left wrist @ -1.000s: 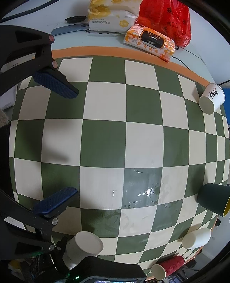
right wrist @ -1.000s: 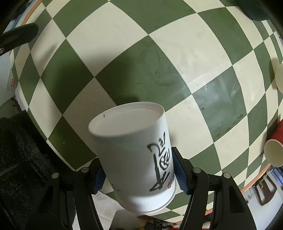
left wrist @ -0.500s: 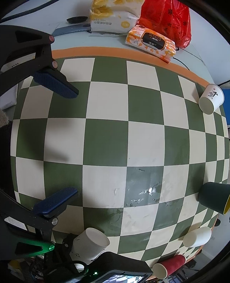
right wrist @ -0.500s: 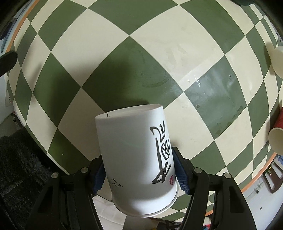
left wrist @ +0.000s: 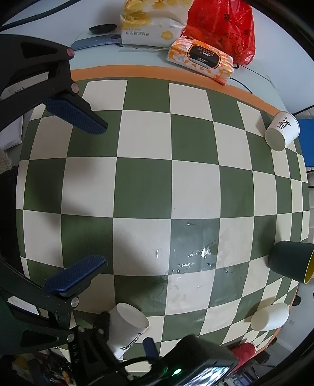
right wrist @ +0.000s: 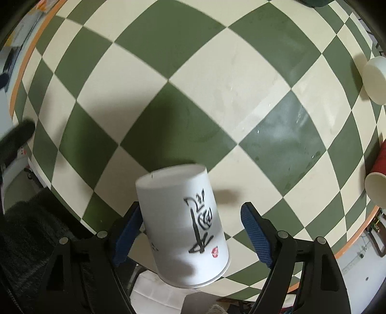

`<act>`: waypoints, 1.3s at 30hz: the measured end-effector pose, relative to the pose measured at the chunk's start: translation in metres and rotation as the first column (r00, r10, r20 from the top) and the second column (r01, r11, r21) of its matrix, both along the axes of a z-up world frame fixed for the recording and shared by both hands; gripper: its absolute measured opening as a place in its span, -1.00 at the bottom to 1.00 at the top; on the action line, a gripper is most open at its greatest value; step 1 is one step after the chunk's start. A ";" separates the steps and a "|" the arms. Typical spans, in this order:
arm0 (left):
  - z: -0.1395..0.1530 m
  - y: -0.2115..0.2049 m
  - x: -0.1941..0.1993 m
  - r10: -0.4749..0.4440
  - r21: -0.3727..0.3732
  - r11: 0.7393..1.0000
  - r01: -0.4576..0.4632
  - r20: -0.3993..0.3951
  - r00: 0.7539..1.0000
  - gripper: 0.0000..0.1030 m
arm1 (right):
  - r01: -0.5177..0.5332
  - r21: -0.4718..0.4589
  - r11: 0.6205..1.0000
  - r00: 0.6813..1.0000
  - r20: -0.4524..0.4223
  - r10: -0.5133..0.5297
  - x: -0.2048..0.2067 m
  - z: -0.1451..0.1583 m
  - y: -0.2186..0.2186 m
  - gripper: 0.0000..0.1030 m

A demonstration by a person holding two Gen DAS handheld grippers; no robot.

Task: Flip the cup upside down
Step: 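Carry the inverted cup down toward the table with the right gripper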

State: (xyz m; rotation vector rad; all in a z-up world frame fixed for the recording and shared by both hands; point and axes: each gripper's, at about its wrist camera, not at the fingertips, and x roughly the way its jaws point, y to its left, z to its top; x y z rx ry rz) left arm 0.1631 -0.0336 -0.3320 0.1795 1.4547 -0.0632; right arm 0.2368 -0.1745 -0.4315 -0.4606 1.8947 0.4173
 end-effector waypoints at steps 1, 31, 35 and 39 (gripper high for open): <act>0.000 0.000 0.000 0.001 0.000 1.000 -0.001 0.000 1.000 1.00 | 0.000 -0.002 1.000 1.000 -0.001 0.000 0.001 -0.001 0.001 0.64; 0.004 0.009 -0.001 0.032 -0.007 0.999 -0.032 0.006 0.999 1.00 | 0.127 0.116 0.985 0.973 0.178 -0.146 -0.016 0.043 -0.006 0.22; 0.006 0.005 -0.001 0.018 -0.003 1.000 -0.018 0.008 1.000 1.00 | 0.201 0.173 0.964 0.935 0.262 -0.241 -0.030 0.057 -0.021 0.21; 0.007 0.000 -0.001 -0.003 0.003 1.000 0.003 0.010 1.000 1.00 | 0.263 0.256 0.930 0.870 0.355 -0.344 -0.030 0.080 -0.040 0.21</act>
